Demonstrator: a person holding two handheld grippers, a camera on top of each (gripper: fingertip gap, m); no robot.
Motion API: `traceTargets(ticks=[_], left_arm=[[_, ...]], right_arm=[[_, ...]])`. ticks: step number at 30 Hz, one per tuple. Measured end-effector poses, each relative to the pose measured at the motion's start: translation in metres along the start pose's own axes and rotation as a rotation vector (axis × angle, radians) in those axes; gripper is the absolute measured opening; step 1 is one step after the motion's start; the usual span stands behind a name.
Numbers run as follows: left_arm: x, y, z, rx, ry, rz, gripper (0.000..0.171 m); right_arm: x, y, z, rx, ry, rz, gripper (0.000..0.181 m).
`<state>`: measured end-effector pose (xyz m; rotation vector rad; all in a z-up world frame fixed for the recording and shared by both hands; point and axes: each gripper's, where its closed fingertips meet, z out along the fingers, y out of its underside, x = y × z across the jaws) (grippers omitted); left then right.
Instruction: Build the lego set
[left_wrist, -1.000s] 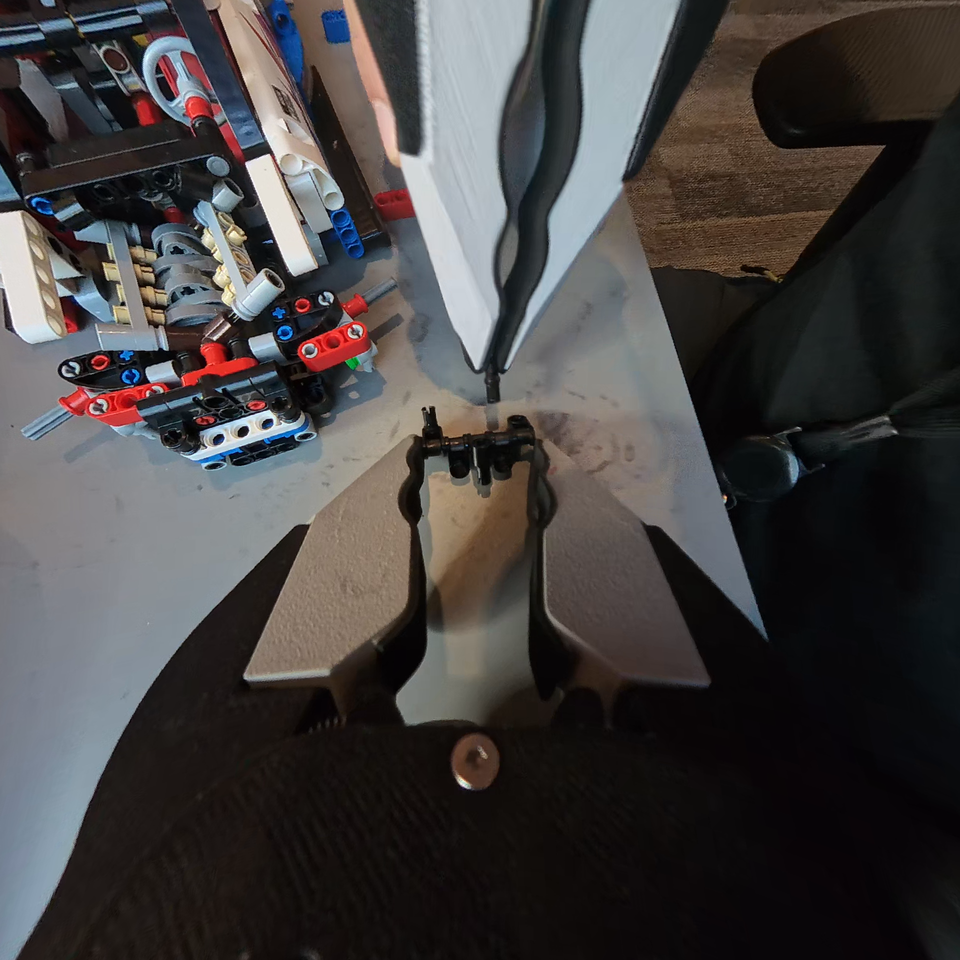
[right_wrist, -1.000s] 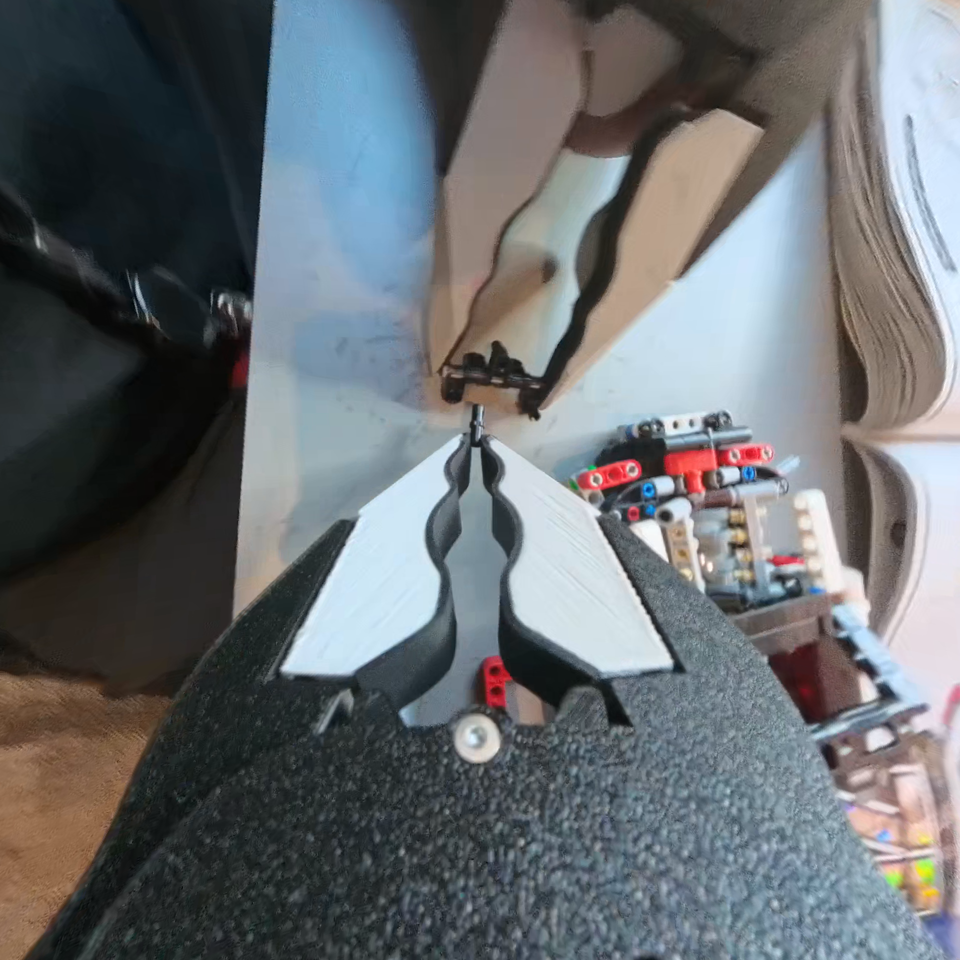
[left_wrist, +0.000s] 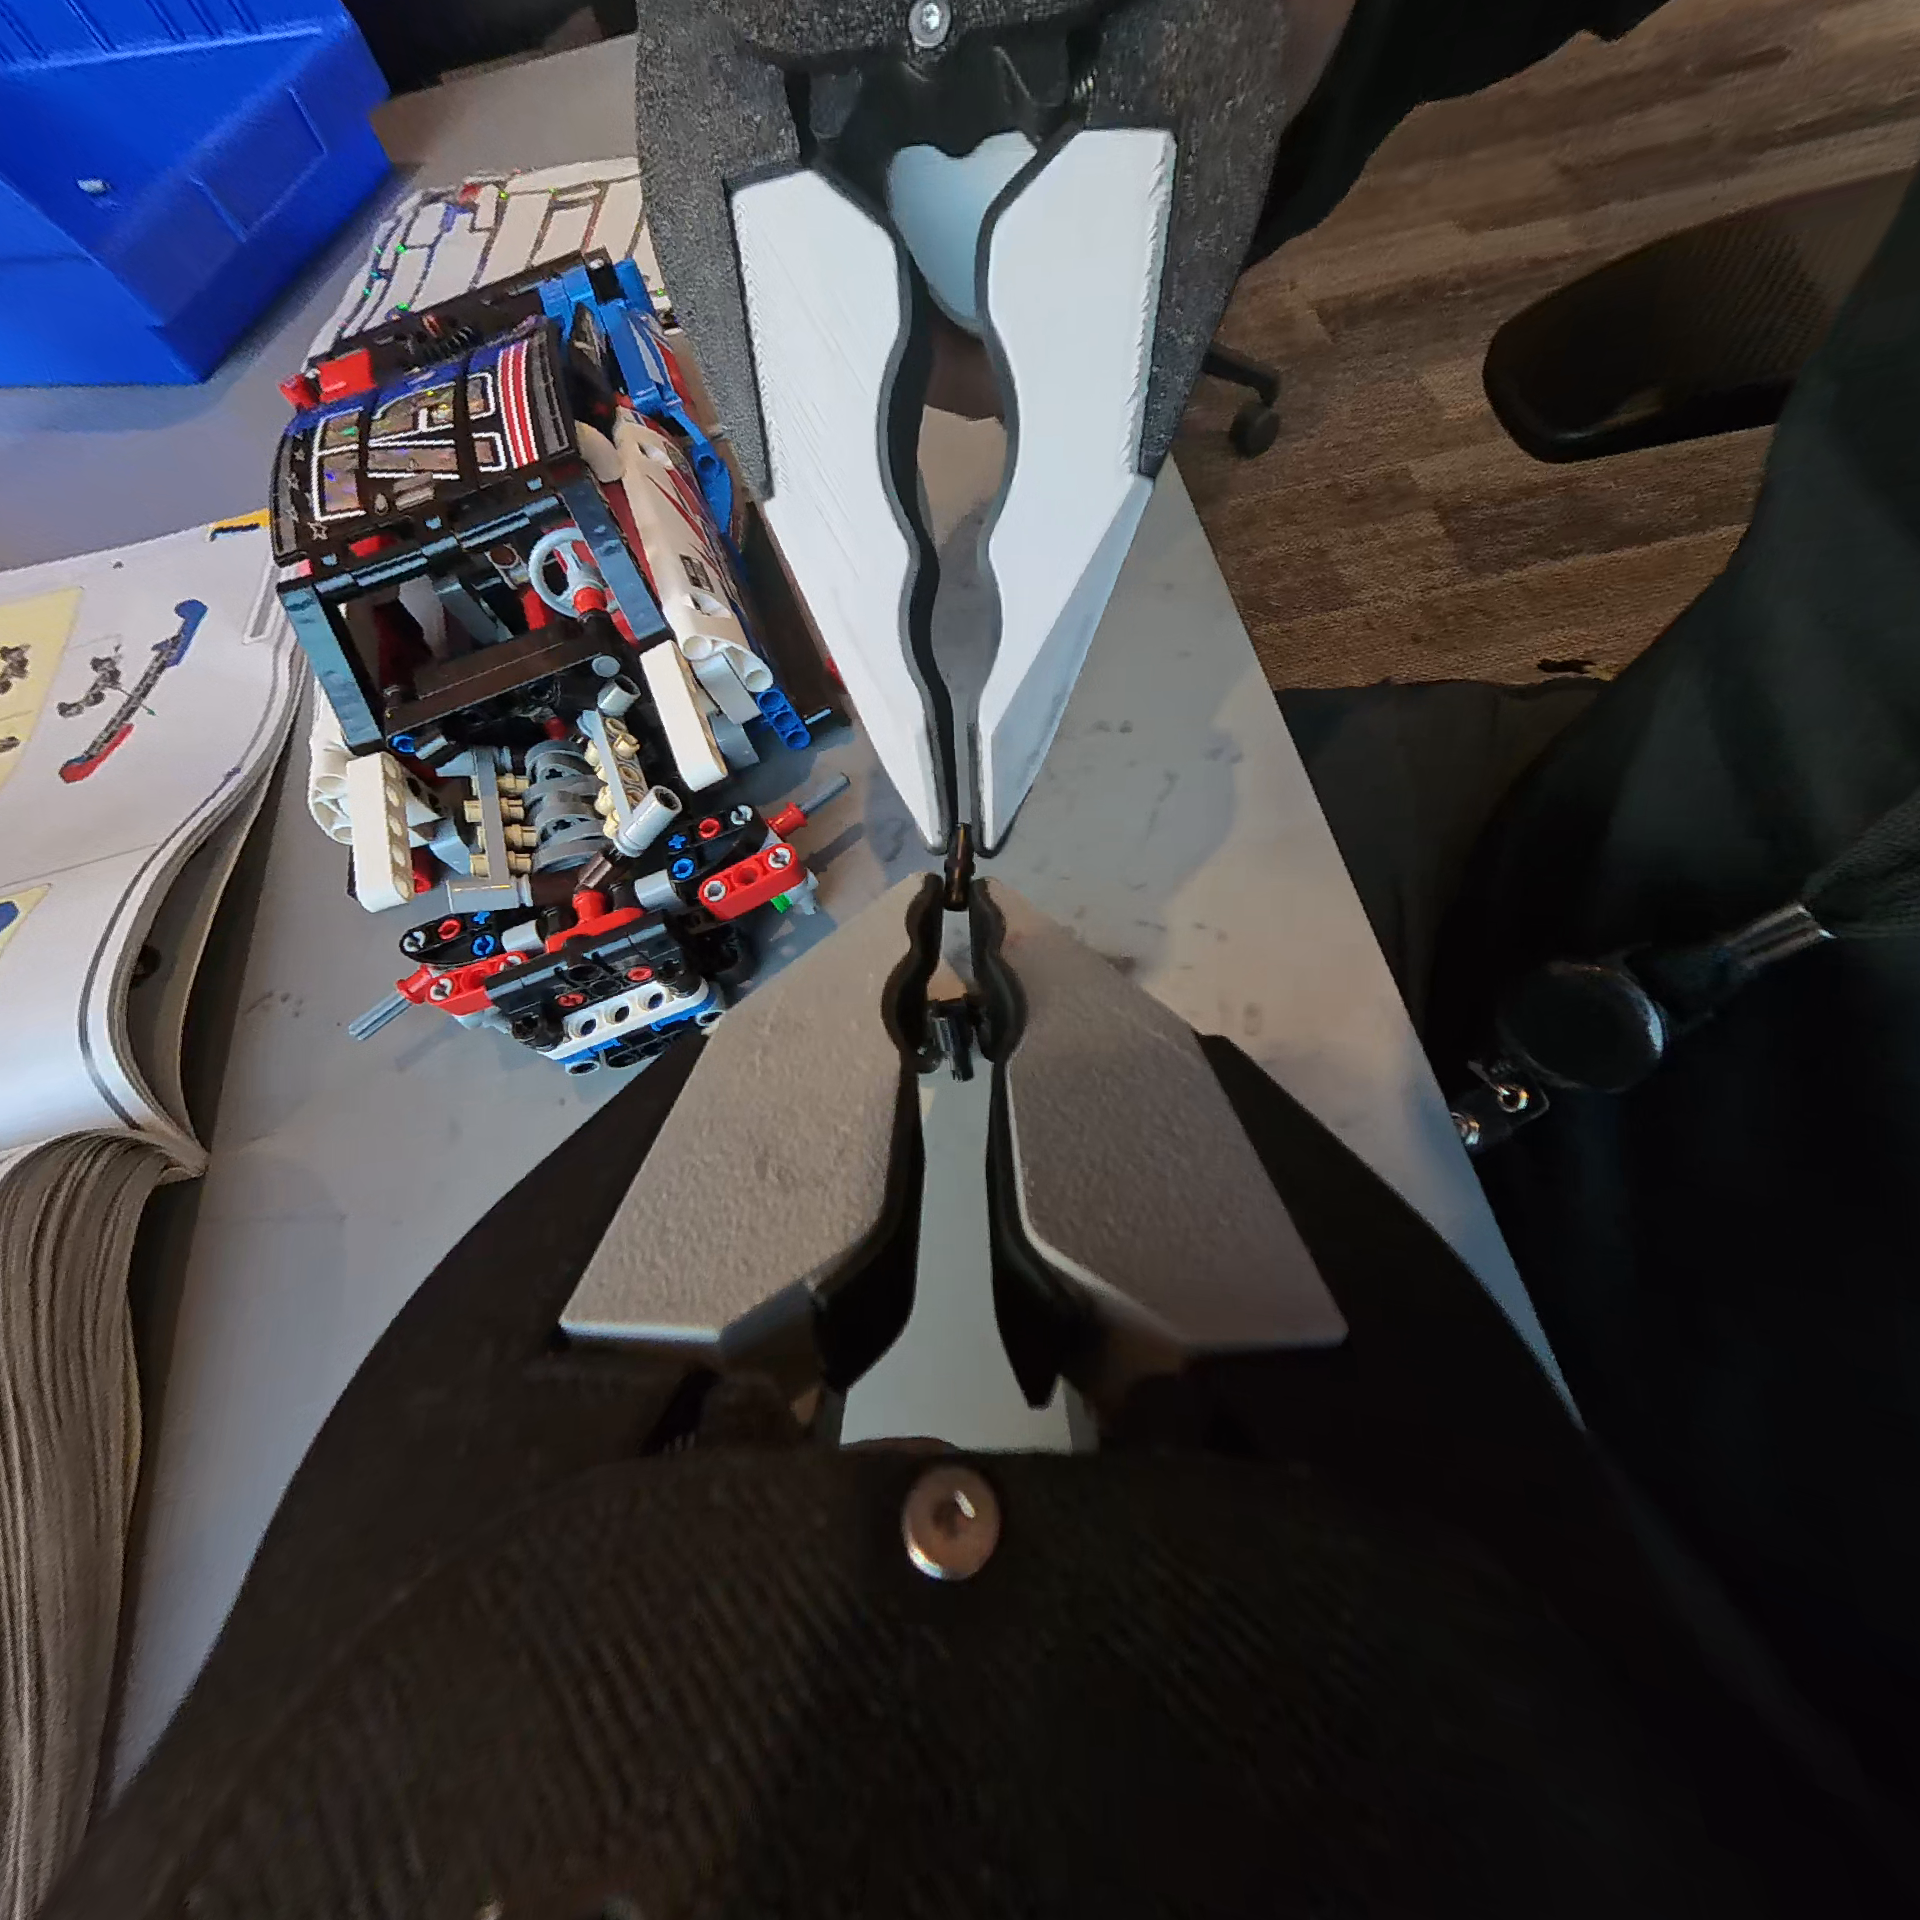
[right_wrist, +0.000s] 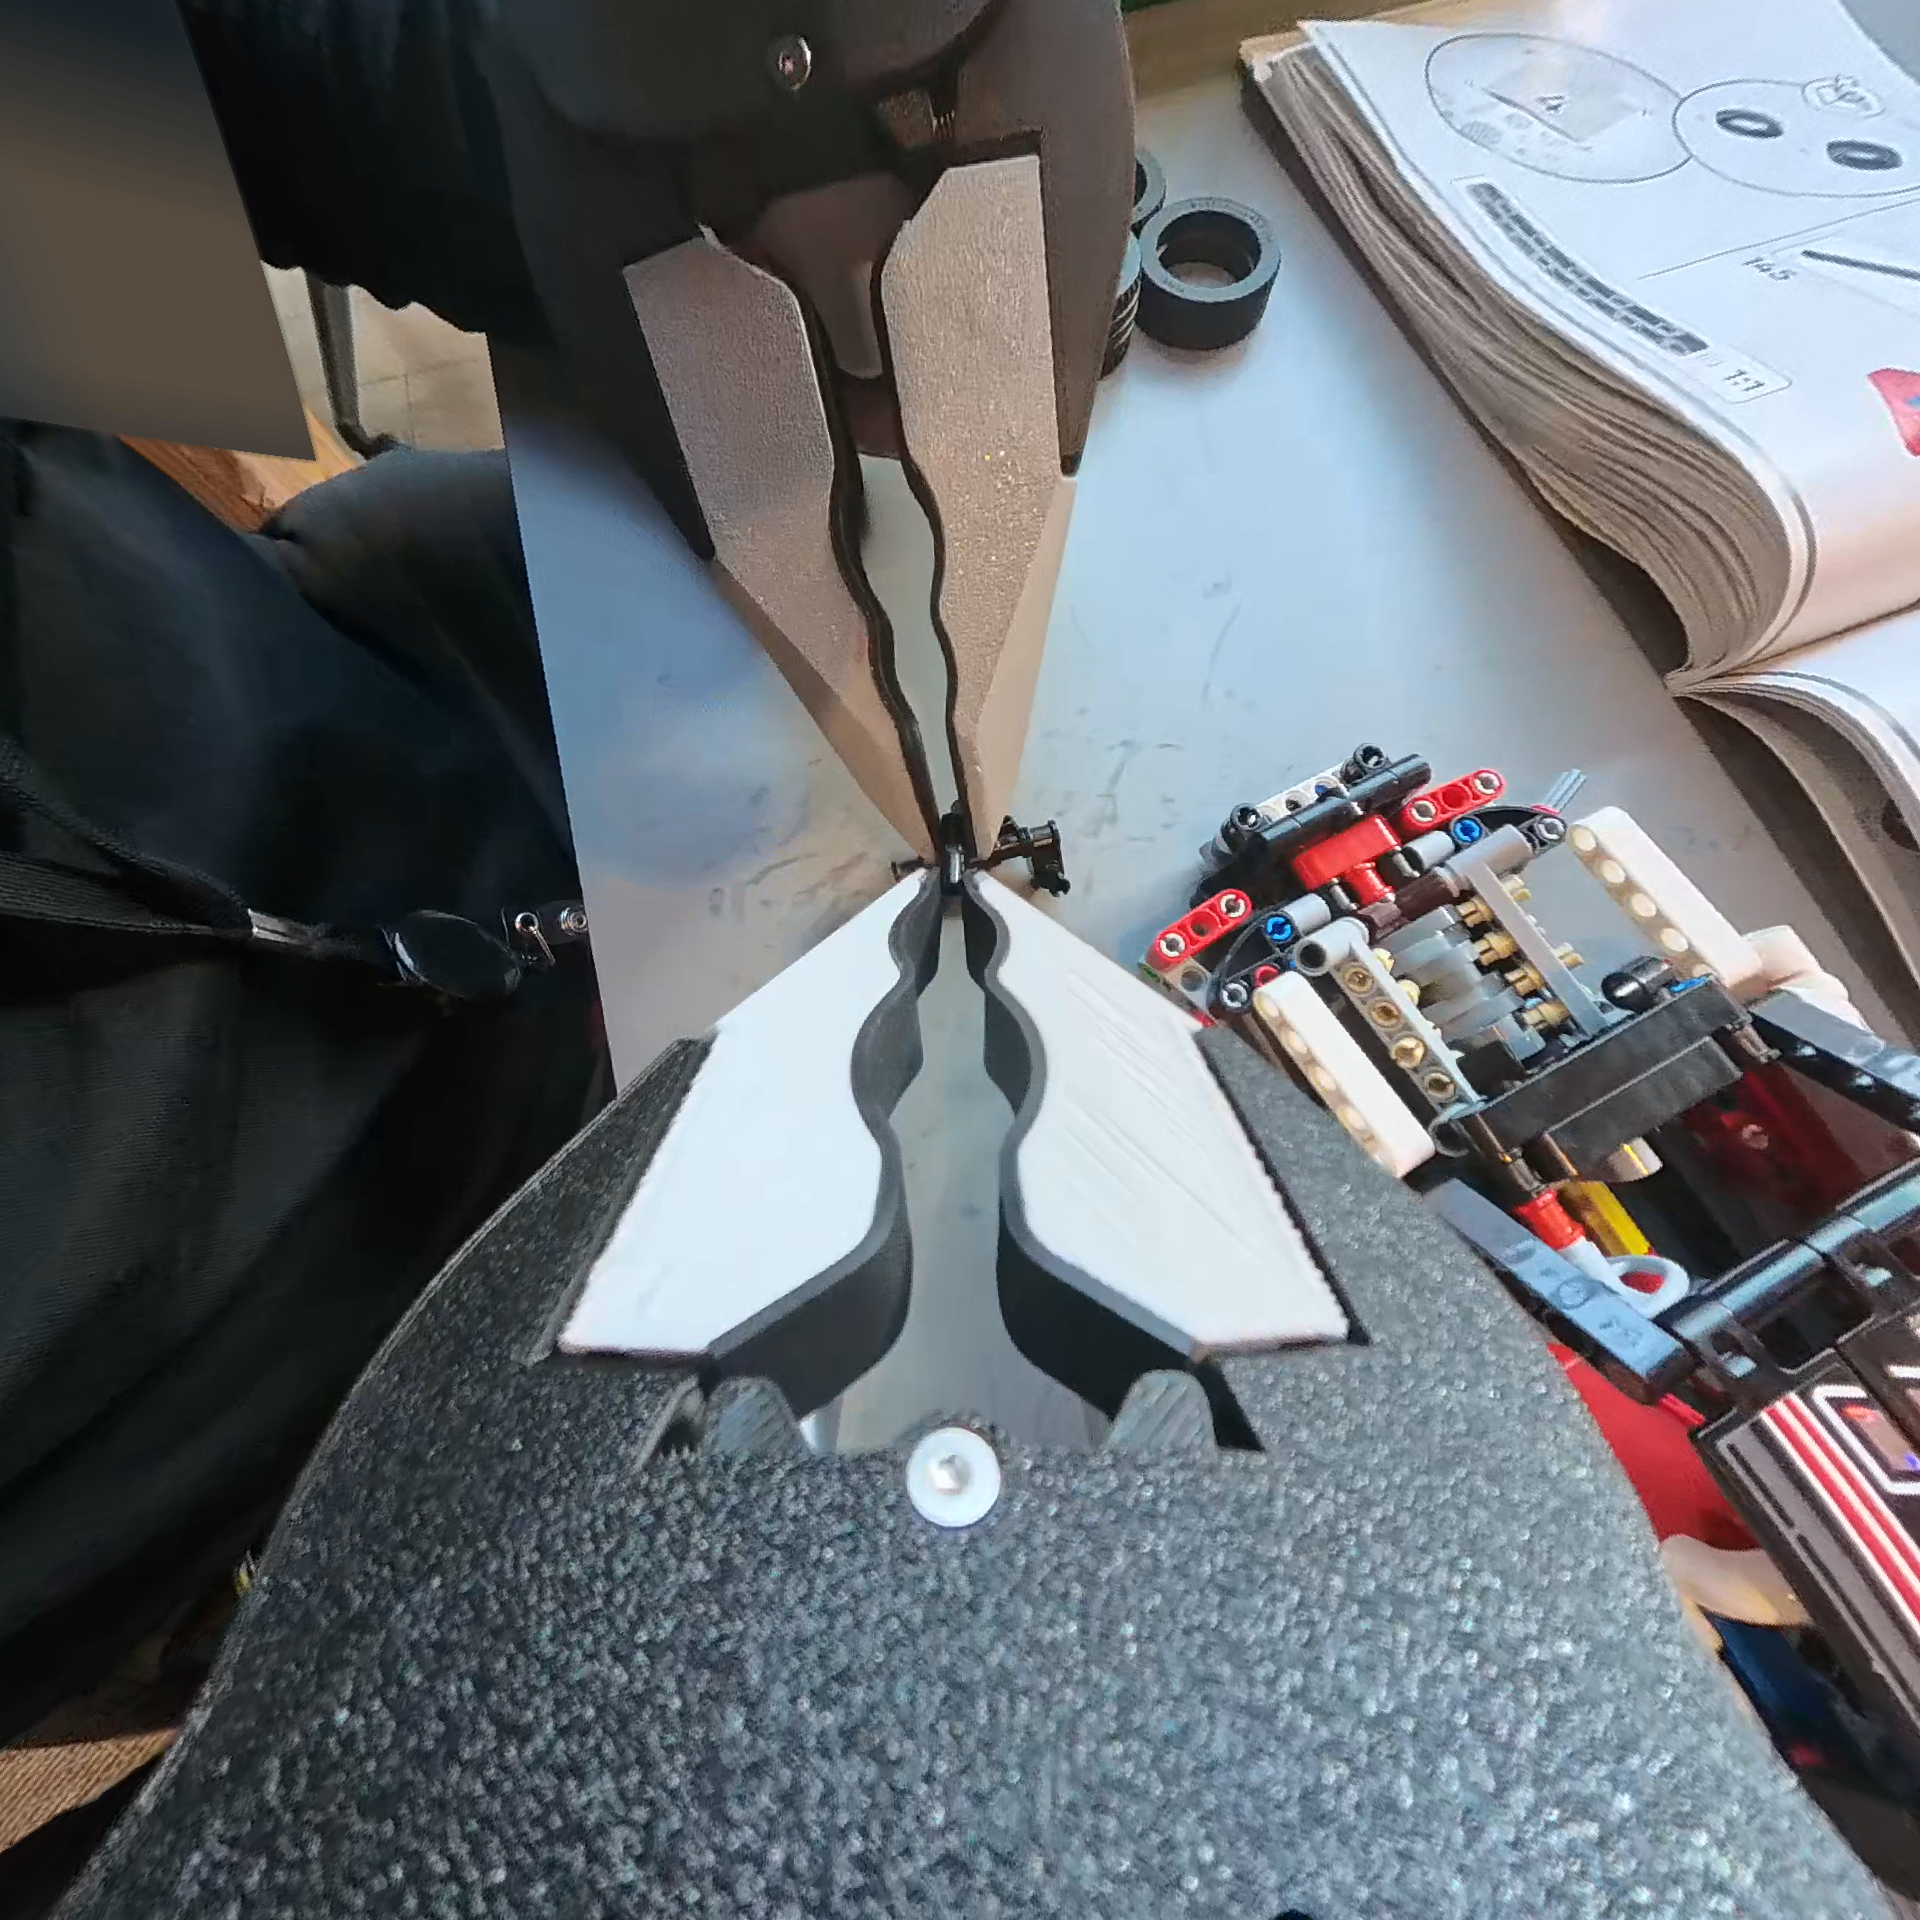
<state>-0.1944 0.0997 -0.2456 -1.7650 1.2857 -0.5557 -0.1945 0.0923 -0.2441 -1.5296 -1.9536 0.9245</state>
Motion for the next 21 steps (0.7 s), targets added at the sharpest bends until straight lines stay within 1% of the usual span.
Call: traceTargets(ticks=[4,8,21], left_arm=[[-0.003,-0.002,-0.002,0.005,-0.034,0.013,0.001],[-0.004,-0.008,-0.004,0.053,-0.022,-0.028,0.001],[-0.006,-0.010,-0.005,0.074,-0.017,-0.054,0.001]], right_arm=[[0.003,-0.005,-0.002,0.059,0.019,0.010,0.003],[0.004,-0.011,-0.007,0.155,0.042,0.003,0.004],[0.005,-0.014,-0.009,0.190,0.060,-0.016,0.004]])
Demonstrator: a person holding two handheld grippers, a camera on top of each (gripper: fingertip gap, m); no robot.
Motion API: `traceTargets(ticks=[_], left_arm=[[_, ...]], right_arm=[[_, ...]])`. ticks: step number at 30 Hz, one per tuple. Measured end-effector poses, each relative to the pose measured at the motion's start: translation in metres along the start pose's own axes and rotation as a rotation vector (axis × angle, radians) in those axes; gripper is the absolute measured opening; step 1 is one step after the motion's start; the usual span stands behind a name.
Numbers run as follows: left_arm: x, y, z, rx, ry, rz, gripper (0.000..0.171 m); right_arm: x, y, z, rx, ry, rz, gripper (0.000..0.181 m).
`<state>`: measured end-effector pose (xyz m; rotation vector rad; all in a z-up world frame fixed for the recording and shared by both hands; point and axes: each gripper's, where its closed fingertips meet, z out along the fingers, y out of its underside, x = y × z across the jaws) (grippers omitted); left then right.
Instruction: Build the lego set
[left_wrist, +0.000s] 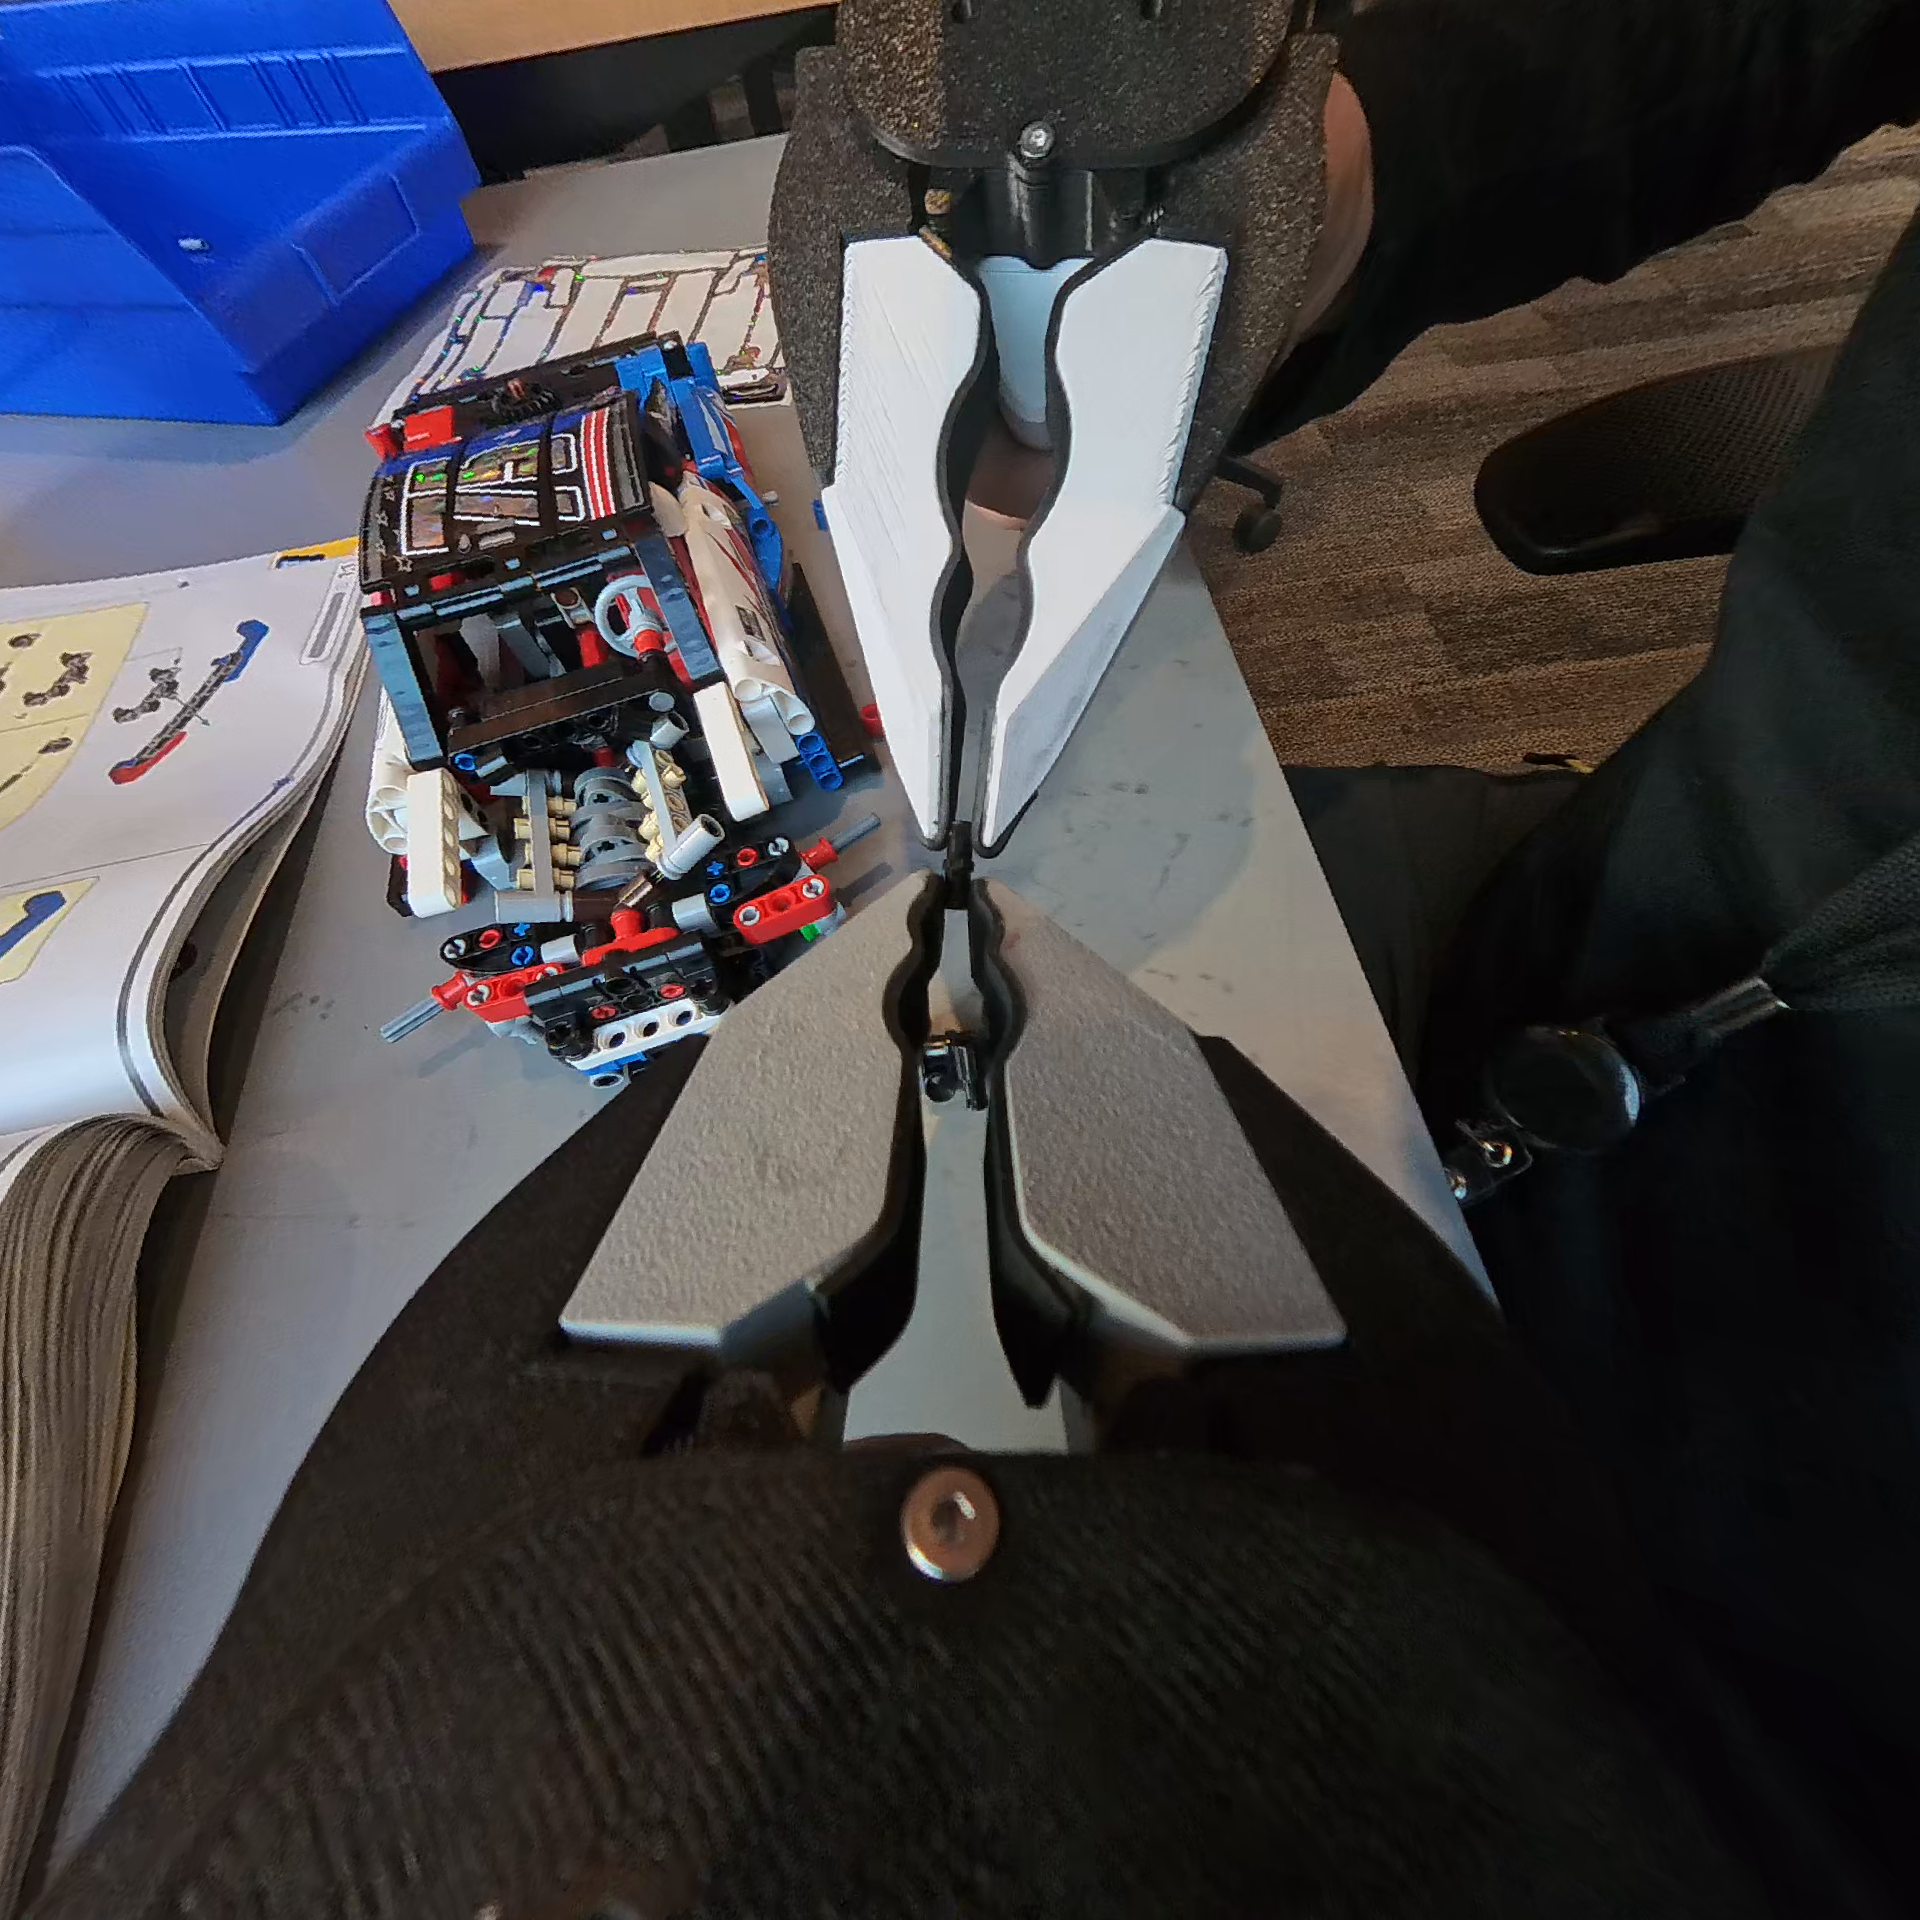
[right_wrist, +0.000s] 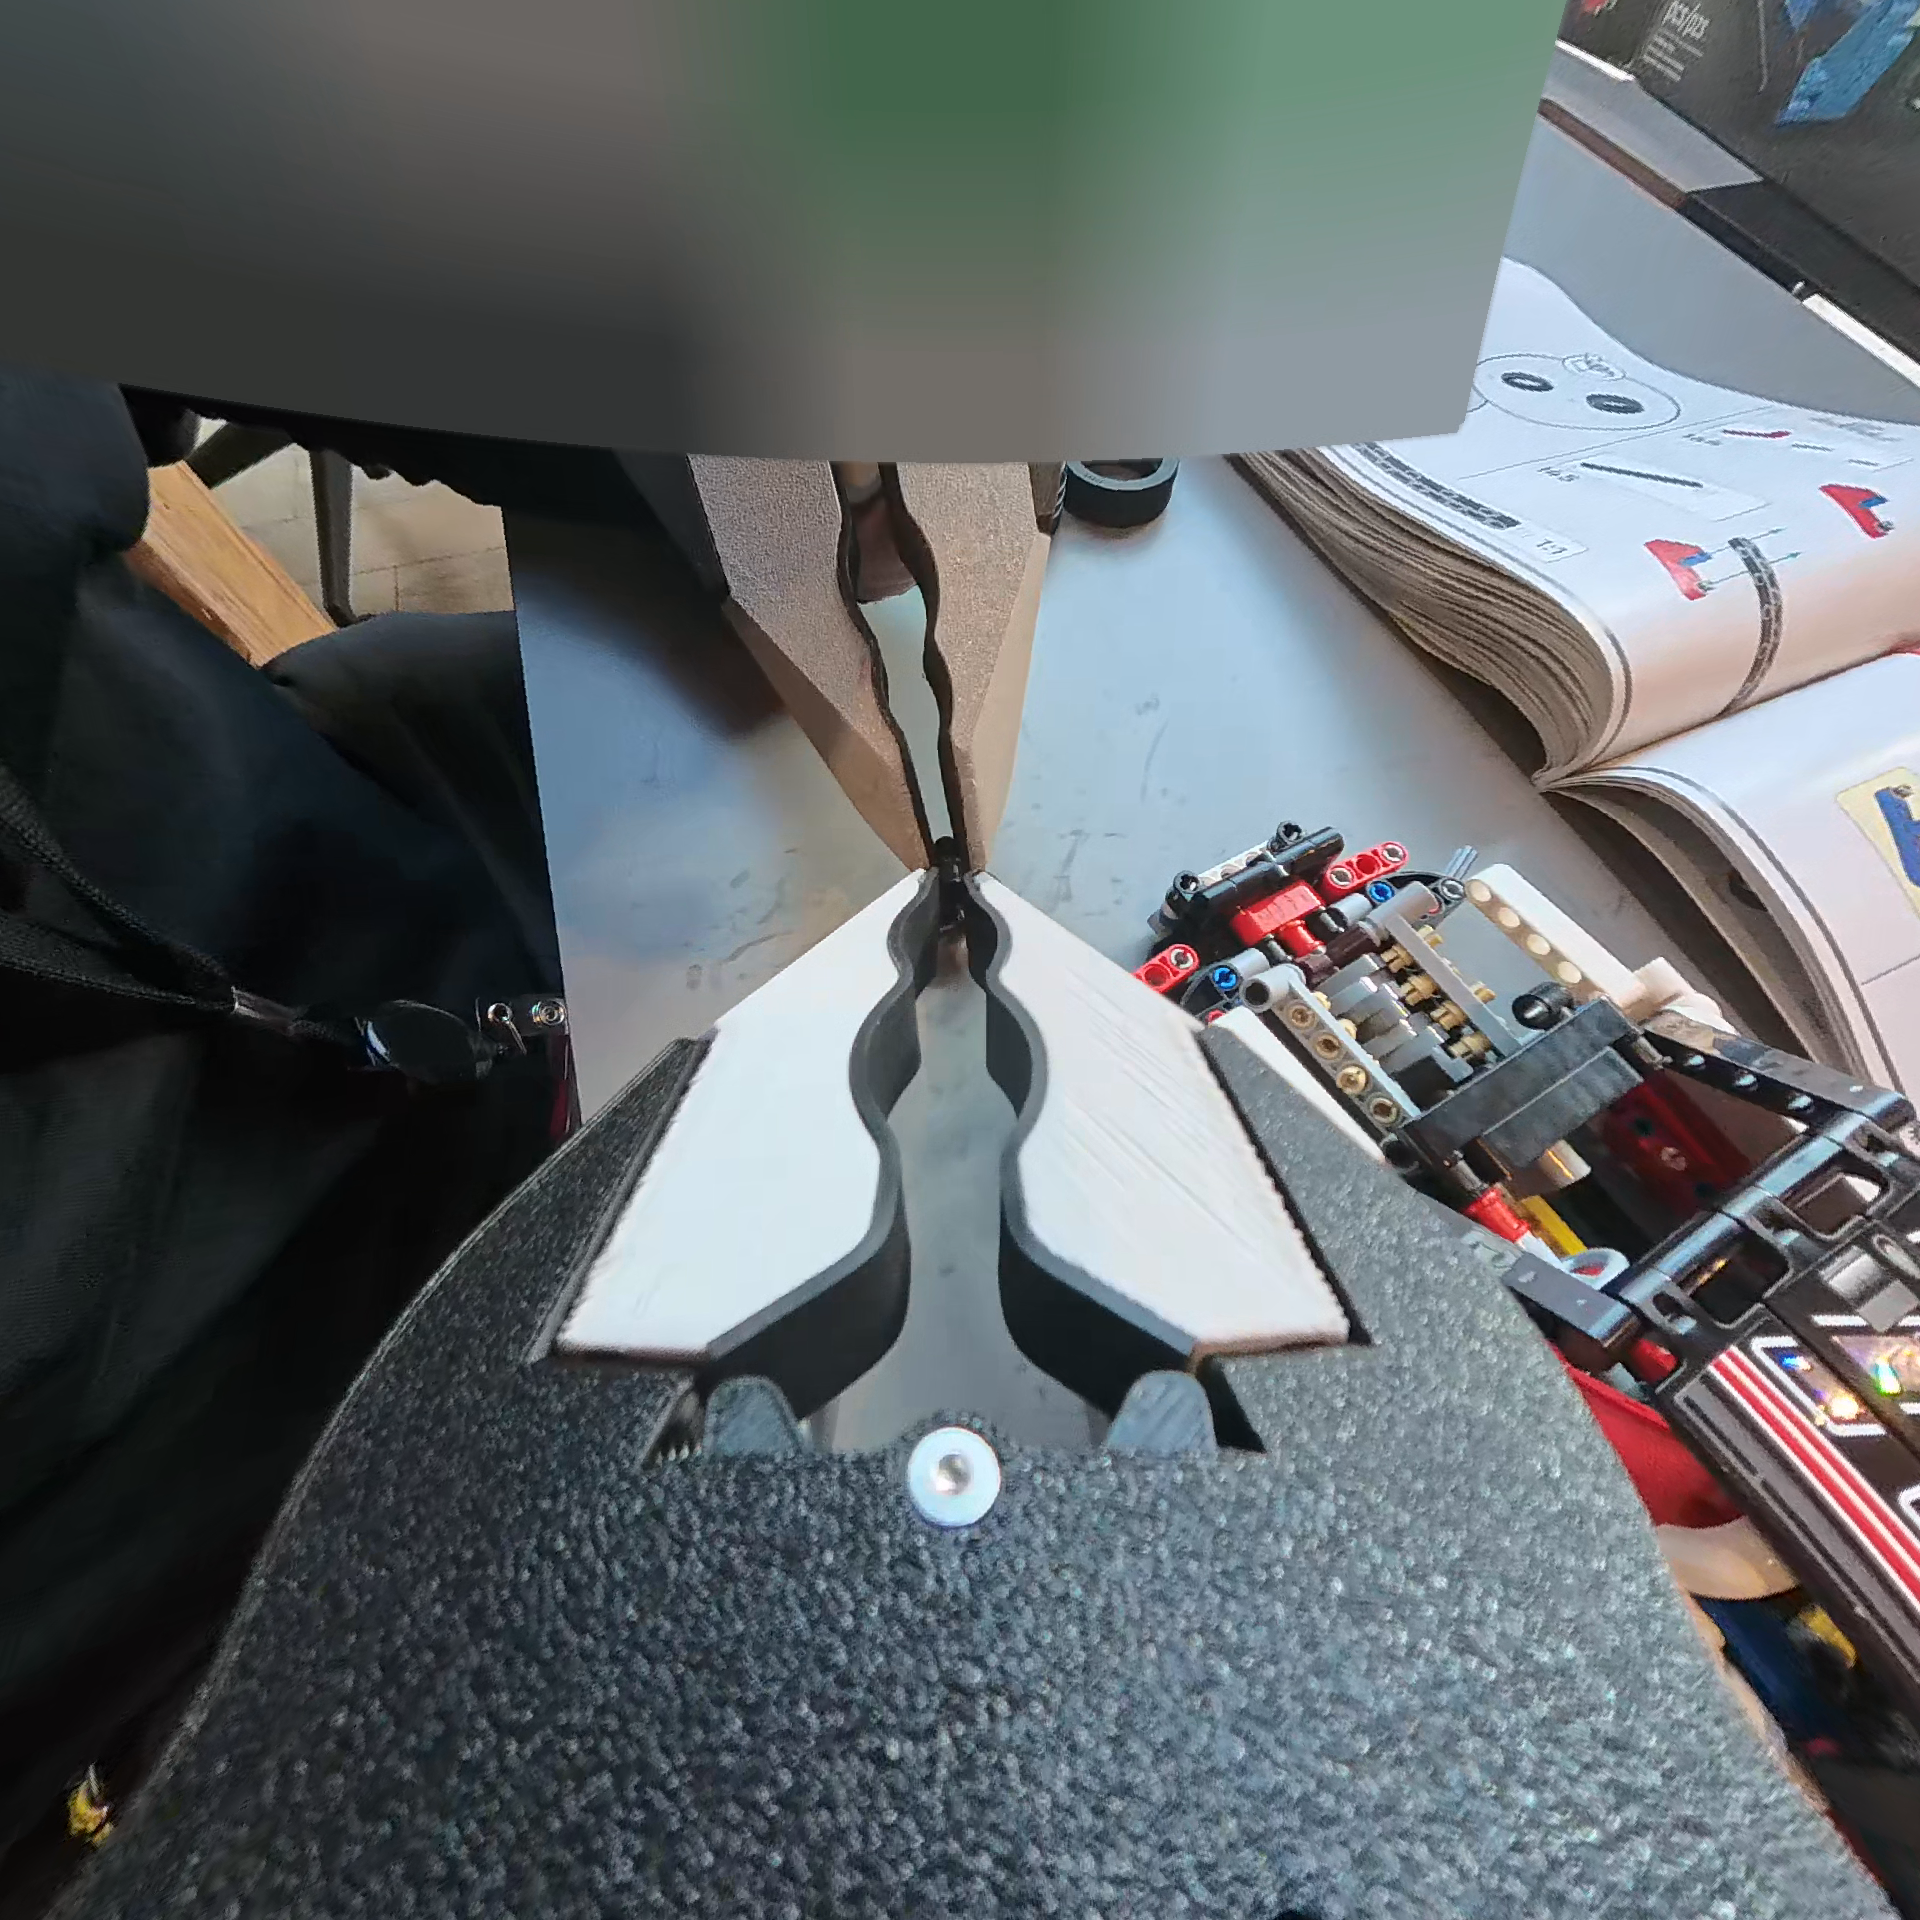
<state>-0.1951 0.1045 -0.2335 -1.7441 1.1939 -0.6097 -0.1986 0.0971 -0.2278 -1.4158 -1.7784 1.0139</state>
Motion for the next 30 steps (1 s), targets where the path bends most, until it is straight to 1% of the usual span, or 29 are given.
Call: traceTargets(ticks=[15,17,19,20,21,22,23,25,28,30], left_arm=[[0.000,-0.002,-0.002,0.010,-0.005,0.005,0.001],[-0.001,-0.003,-0.002,0.018,0.001,-0.008,0.001],[0.001,-0.002,-0.002,0.026,0.038,-0.048,0.002],[0.001,0.002,-0.003,0.009,0.061,-0.077,0.008],[-0.001,0.006,-0.006,-0.011,0.076,-0.113,0.020],[-0.002,0.010,-0.008,-0.024,0.105,-0.149,0.028],[0.001,0.015,-0.010,-0.041,0.146,-0.180,0.033],[0.000,0.027,-0.010,-0.097,0.168,-0.213,0.043],[0.001,0.041,-0.003,-0.175,0.156,-0.191,0.052],[0.000,0.049,0.003,-0.236,0.133,-0.168,0.051]], right_arm=[[0.000,-0.002,0.001,0.004,0.004,-0.039,0.004],[-0.001,-0.003,0.001,0.004,0.017,-0.072,0.004],[-0.002,-0.001,0.001,-0.008,0.017,-0.089,0.004],[-0.002,0.003,0.002,-0.034,0.013,-0.082,0.004],[-0.002,0.009,0.003,-0.063,0.016,-0.080,0.003],[-0.002,0.013,0.005,-0.085,0.024,-0.084,0.004],[-0.003,0.018,0.006,-0.112,0.029,-0.093,0.004],[-0.009,0.026,0.010,-0.163,0.028,-0.131,0.004],[-0.013,0.035,0.016,-0.229,0.024,-0.174,0.004],[-0.015,0.039,0.018,-0.258,0.004,-0.188,0.004]])
